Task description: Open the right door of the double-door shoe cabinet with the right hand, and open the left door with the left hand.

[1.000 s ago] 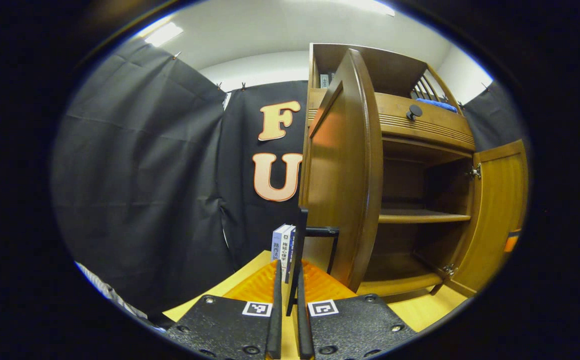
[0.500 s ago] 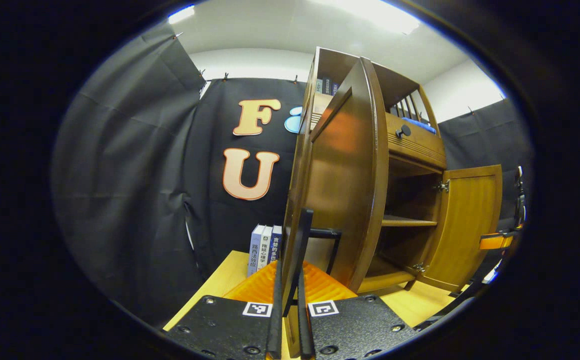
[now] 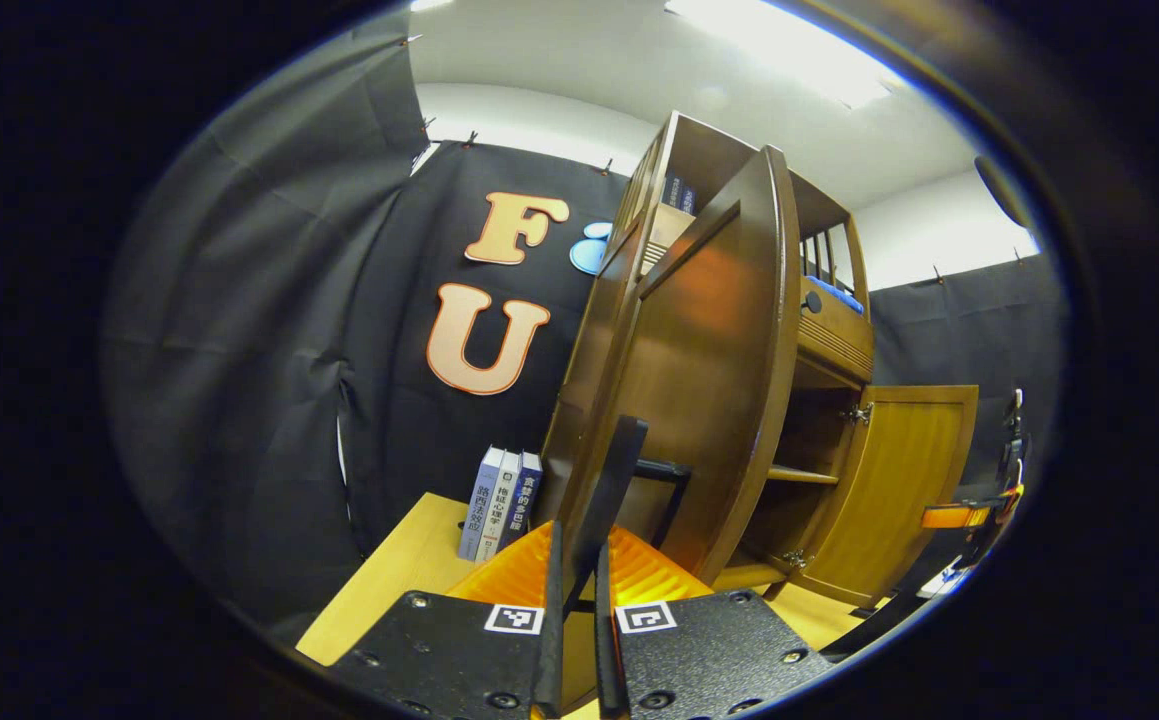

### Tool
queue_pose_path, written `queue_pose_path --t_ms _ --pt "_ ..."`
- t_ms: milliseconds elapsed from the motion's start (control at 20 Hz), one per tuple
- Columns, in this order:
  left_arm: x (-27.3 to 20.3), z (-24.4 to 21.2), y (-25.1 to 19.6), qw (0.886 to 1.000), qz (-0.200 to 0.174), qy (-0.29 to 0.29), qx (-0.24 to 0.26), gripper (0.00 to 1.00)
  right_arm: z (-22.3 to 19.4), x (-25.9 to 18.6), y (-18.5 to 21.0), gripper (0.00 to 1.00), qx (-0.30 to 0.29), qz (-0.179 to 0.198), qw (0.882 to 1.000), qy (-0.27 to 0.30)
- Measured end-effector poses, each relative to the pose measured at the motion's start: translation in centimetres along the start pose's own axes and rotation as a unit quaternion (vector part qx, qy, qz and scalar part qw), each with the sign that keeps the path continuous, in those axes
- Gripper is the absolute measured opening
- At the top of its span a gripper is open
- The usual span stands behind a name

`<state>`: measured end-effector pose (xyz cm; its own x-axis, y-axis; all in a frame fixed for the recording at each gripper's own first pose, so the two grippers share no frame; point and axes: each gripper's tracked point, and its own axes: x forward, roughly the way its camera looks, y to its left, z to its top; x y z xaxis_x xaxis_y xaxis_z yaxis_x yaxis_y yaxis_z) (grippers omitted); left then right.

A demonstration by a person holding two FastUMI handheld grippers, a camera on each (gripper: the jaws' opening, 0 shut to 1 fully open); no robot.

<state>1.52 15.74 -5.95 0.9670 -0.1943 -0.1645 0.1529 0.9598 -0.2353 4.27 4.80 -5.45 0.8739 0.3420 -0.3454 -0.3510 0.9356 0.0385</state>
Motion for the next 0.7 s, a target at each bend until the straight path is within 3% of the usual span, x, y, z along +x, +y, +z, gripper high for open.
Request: queue_pose_path --t_ms 50,200,250,300,350,400,450,550,700 --pt "-0.1 -0.1 0.1 1.0 0.007 0.004 0.004 0.12 -0.1 0.0 0.0 1.0 0.001 0.002 1.0 0.0" --pt "-1.1 0.3 -0.2 0.999 0.031 0.008 0.01 0.15 -0.2 0.0 0.0 0.96 0.002 0.004 1.0 0.0" --pt "-2.2 0.2 -0.6 0.999 0.038 0.007 0.011 0.02 -0.3 0.1 -0.1 0.96 0.004 0.005 1.0 0.0" --pt "-3.6 0.5 -1.1 0.999 0.045 0.0 0.009 0.08 -0.4 0.0 -0.3 1.0 0.006 0.007 1.0 0.0" --pt "-6.0 1.2 -1.3 0.998 0.057 -0.009 0.01 0.0 -0.6 0.1 -0.5 0.96 0.006 0.007 1.0 0.002" --pt "-7.4 2.1 -1.4 0.997 0.07 -0.024 0.01 0.0 -0.8 0.3 -0.8 0.96 0.007 0.007 1.0 0.004" --pt "-8.8 3.3 -1.8 0.996 0.082 -0.043 0.011 0.07 -0.9 0.6 -1.1 0.96 0.007 0.008 1.0 0.007" --pt "-10.2 5.2 -2.6 0.992 0.107 -0.066 0.03 0.07 -1.0 1.1 -1.3 0.96 0.009 0.014 1.0 0.01" --pt "-10.1 5.0 -3.5 0.984 0.153 -0.055 0.068 0.07 -0.9 1.5 -0.8 0.96 0.008 0.029 0.999 0.011"
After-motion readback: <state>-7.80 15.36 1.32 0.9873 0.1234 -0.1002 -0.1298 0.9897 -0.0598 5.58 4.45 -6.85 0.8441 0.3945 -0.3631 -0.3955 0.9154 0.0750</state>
